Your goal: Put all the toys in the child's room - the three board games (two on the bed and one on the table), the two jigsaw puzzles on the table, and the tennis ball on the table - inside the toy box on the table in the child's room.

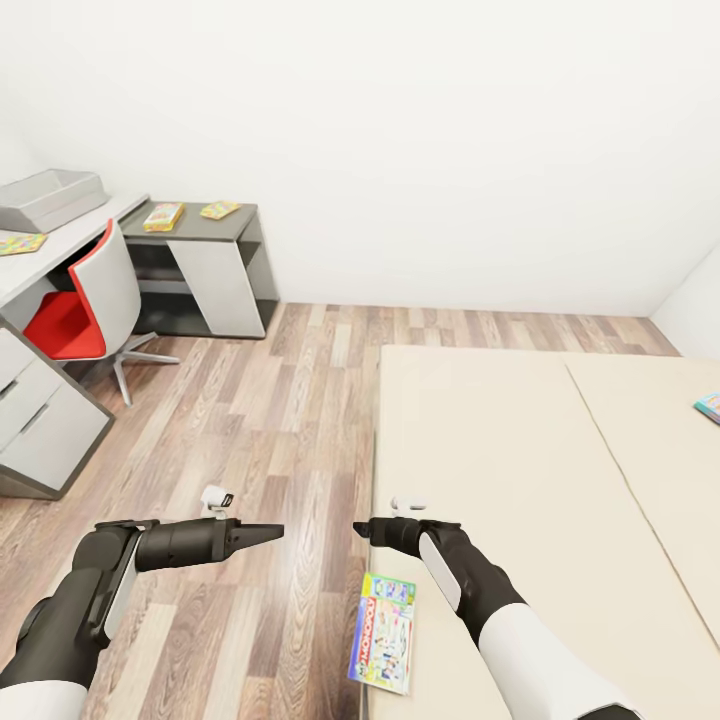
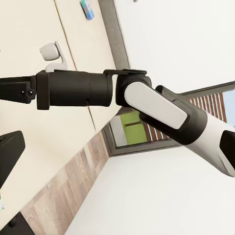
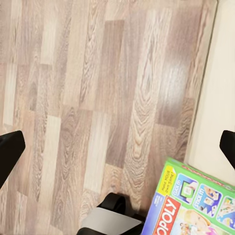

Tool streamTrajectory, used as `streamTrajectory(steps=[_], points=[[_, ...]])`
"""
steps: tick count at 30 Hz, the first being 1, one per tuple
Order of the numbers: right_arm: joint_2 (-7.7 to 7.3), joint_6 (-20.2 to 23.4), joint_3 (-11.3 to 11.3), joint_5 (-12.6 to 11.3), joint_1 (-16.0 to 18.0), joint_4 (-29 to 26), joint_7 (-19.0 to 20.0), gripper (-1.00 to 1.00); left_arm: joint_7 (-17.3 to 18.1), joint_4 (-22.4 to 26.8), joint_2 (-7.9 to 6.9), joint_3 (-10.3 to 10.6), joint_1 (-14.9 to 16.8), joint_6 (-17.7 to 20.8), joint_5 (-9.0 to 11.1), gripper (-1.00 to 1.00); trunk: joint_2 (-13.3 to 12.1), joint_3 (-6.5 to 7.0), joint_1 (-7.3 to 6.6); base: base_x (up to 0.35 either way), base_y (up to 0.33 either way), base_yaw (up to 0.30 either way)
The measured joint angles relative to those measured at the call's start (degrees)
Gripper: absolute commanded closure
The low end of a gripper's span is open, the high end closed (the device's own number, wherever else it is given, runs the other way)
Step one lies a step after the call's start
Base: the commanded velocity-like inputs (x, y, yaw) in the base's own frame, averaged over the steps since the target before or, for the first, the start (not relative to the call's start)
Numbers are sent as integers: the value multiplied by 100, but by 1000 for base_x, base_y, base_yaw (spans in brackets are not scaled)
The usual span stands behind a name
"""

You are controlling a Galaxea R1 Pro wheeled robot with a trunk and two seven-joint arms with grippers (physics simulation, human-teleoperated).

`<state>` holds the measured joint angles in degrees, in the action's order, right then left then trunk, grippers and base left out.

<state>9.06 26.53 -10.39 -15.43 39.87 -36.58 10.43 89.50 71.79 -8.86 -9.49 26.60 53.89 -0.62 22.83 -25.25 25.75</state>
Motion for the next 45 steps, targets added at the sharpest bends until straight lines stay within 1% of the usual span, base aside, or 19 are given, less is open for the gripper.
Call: streamTrajectory(steps=[5, 11, 20, 34, 45], points=[[0, 0, -2, 0, 0, 0, 2, -100, 3, 0, 0, 0, 0, 0, 0, -100, 0, 44, 0, 0, 0, 70], [21, 7, -10, 4, 0, 0, 9, -100, 0, 0, 0, 0, 0, 0, 0, -100, 0, 62, 0, 0, 0, 9], [12, 9, -4, -1, -1, -1, 10, -100, -1, -1, 0, 1, 1, 0, 0, -100, 0, 98, 0, 0, 0, -112], [17, 9, -4, -1, 0, 0, 10, -100, -1, 0, 0, 0, 0, 0, 0, -100, 0, 111, 0, 0, 0, -15], [17, 9, -4, -2, -2, -1, 10, -100, -1, -1, 0, 1, 1, 0, 0, -100, 0, 195, 0, 0, 0, -88]])
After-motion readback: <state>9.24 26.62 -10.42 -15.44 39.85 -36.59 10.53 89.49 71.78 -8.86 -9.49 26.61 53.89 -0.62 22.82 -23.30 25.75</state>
